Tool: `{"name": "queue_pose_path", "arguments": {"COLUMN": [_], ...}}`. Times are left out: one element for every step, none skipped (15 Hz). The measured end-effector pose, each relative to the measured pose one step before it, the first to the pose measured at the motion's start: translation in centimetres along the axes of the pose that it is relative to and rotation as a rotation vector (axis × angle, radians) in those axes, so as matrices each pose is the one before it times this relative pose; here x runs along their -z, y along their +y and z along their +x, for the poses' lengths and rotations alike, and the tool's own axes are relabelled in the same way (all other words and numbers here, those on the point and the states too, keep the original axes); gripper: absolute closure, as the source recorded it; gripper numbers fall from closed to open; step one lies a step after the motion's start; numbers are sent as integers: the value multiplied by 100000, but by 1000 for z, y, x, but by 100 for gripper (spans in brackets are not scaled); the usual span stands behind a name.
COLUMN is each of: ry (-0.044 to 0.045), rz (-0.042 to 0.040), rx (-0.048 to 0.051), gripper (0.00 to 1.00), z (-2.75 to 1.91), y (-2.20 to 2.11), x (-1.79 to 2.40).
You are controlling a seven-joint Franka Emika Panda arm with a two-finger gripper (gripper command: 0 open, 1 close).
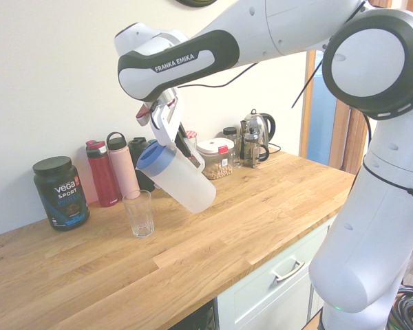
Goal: Pour me some water
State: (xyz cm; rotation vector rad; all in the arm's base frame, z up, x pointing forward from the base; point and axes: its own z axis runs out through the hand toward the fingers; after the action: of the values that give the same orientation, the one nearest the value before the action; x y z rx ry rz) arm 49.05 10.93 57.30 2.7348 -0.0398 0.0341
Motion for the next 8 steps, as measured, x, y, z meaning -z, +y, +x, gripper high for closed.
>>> {"name": "queue_pose_path", "arguments": {"ry": [-144,-189,-387,-651,-652,-501,-157,-170], "rz": [-1645,-1791,-1430,-1850,-1637,-1395,-1332,-1264], "rx": [431,313,135,118,-167,-157,-23,-86], "gripper": [100,100,100,100,100,100,100,100], "z": [159,189,243,233,249,200,135,92], "y": [-873,-856,-784,-692,-472,-346,-237,-102], "x": [198,-1,-135,-171,-129,11,75,92]}}
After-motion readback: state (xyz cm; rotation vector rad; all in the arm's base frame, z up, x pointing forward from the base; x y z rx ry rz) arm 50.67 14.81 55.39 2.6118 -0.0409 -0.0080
